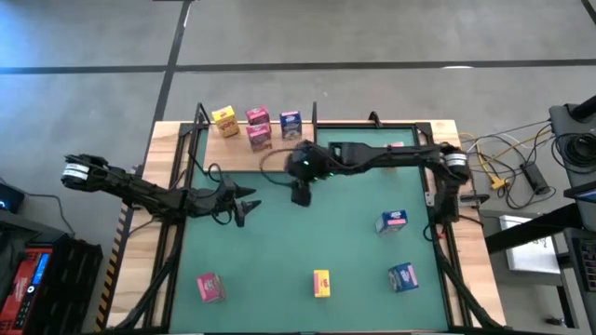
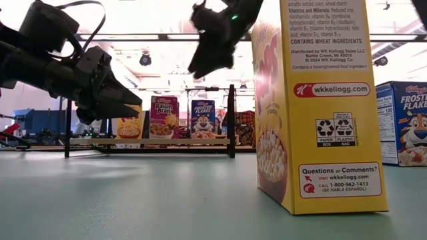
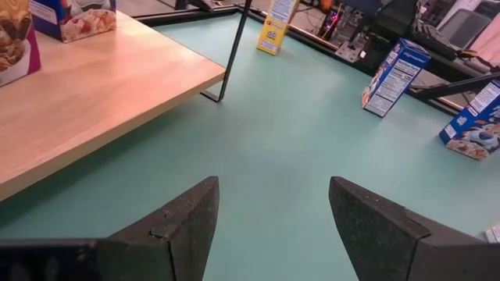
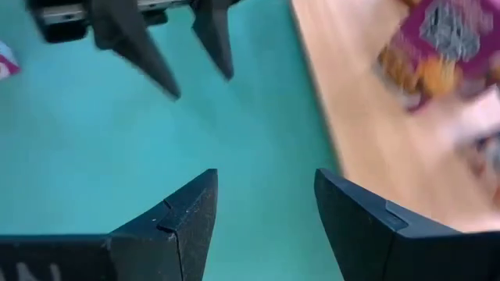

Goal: Stack cereal on shelf
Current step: Put the top blue cereal box on the shelf aligned with the other blue cereal box

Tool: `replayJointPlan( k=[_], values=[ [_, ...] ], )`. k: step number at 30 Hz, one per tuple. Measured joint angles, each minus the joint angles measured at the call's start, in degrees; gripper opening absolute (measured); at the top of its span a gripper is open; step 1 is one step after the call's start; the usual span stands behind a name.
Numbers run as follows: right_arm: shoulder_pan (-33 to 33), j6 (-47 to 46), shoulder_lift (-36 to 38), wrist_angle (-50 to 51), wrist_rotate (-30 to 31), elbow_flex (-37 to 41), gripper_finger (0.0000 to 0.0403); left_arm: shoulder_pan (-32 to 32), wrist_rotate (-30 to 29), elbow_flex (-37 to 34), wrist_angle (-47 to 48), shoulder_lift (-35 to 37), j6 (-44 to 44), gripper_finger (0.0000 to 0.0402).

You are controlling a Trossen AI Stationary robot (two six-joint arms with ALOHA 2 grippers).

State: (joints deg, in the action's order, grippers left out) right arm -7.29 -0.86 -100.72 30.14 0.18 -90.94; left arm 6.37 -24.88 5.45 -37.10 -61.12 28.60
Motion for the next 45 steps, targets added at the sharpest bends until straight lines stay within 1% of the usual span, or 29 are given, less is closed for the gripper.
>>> replayJointPlan(
  k=[5,9,12,18,22,27,28,32,35,37,40,45],
  values=[
    [2.9,-14.1,9.4,1.7,1.7,10.4,0.0203,0.1,0.0,0.0,-0.2,0.0,0.0,0.0227],
    [5.6,-25.9,16.4,4.3,1.9,16.9,0.0203,0.1,0.0,0.0,-0.2,0.0,0.0,0.0227],
    [7.6,-31.0,20.3,7.6,1.7,20.3,0.0203,0.1,-0.1,0.0,-0.2,0.0,0.0,0.0227],
    [10.6,-36.3,26.1,18.7,-3.5,25.7,0.0203,0.1,-0.1,0.0,-0.4,0.0,-0.7,0.0227],
    [12.0,-42.3,28.8,19.9,-8.3,29.2,0.0203,0.1,-0.1,0.0,-0.4,-0.1,-0.7,0.0227],
    [16.2,-42.7,31.0,23.3,-8.8,30.0,0.0203,0.1,-0.1,0.0,-0.4,-0.8,0.9,0.0227],
    [17.2,-42.6,31.4,24.8,-8.2,29.9,0.0203,0.1,-0.1,0.0,-0.4,-1.1,1.0,0.0227],
    [21.0,-43.2,31.8,35.3,-1.5,28.9,0.0203,0.1,-0.1,0.0,-0.4,-2.4,2.3,0.0227],
    [22.7,-45.3,31.8,41.6,-0.1,27.9,0.0203,0.1,-0.1,0.0,-0.4,-3.4,3.1,0.0227],
    [23.4,-45.6,31.7,42.2,0.4,27.4,0.0203,0.1,-0.1,0.0,-0.8,-4.1,3.5,0.0227],
    [24.3,-44.3,31.7,42.6,2.7,27.5,0.0203,0.1,-0.2,0.2,-0.9,-5.2,3.5,0.0227],
    [24.5,-38.4,31.3,43.8,4.4,27.8,0.0203,0.1,-0.2,0.6,-1.2,-6.7,3.5,0.0227]
  ],
)
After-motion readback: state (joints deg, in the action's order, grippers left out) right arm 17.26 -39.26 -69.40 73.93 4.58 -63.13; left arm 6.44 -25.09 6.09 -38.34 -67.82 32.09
